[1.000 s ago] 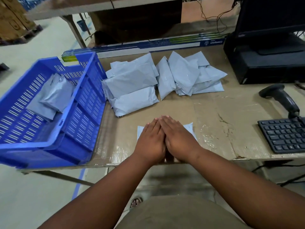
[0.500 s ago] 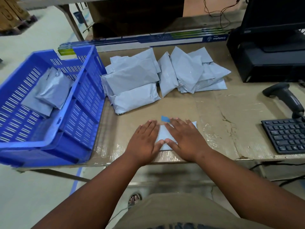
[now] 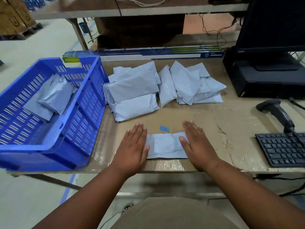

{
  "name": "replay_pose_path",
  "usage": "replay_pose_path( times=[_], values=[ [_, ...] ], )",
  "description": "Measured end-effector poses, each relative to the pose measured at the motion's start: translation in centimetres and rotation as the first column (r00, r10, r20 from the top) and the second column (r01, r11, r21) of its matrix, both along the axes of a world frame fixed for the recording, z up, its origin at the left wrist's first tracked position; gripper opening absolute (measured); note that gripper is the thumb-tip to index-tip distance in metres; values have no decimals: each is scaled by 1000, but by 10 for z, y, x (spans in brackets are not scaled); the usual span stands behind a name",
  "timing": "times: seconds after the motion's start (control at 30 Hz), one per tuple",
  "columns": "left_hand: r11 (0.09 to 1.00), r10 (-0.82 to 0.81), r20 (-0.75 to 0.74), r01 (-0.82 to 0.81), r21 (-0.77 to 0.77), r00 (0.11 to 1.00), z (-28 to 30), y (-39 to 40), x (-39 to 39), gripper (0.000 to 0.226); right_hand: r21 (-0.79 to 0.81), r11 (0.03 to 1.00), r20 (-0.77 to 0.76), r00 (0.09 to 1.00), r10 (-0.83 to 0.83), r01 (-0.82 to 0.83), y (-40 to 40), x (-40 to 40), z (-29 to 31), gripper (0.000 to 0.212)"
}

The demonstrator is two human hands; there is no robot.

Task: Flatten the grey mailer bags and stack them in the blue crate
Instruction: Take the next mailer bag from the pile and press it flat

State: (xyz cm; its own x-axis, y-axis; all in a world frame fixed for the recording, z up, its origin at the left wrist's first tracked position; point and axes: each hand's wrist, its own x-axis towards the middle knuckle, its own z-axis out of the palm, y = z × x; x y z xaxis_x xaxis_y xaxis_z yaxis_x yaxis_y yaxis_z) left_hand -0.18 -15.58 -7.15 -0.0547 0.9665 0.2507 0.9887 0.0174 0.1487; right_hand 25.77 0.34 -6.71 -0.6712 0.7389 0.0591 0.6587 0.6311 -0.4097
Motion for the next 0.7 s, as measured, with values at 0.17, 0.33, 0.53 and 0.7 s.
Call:
replay_pose_path(
  times=[0.17, 0.33, 0.53, 0.7],
  values=[
    [970, -227, 45, 230, -73, 973, -16, 47, 31, 61, -42, 967, -121, 962, 246, -252, -26, -54, -11, 63],
    [975, -183, 5, 182, -126, 983, -25, 39, 29, 56, 29, 960, 25, 961, 276, -277, -20, -52, -25, 64],
    [980, -116, -15, 112, -166, 993, -30, 16, -3, 75, 124, 964, 183, 960, 210, -235, -18, -41, -31, 75],
    [964, -121, -76, 99, -246, 990, -28, 5, -21, 84, 118, 979, 269, 954, 131, -168, -9, -19, -31, 85]
  ],
)
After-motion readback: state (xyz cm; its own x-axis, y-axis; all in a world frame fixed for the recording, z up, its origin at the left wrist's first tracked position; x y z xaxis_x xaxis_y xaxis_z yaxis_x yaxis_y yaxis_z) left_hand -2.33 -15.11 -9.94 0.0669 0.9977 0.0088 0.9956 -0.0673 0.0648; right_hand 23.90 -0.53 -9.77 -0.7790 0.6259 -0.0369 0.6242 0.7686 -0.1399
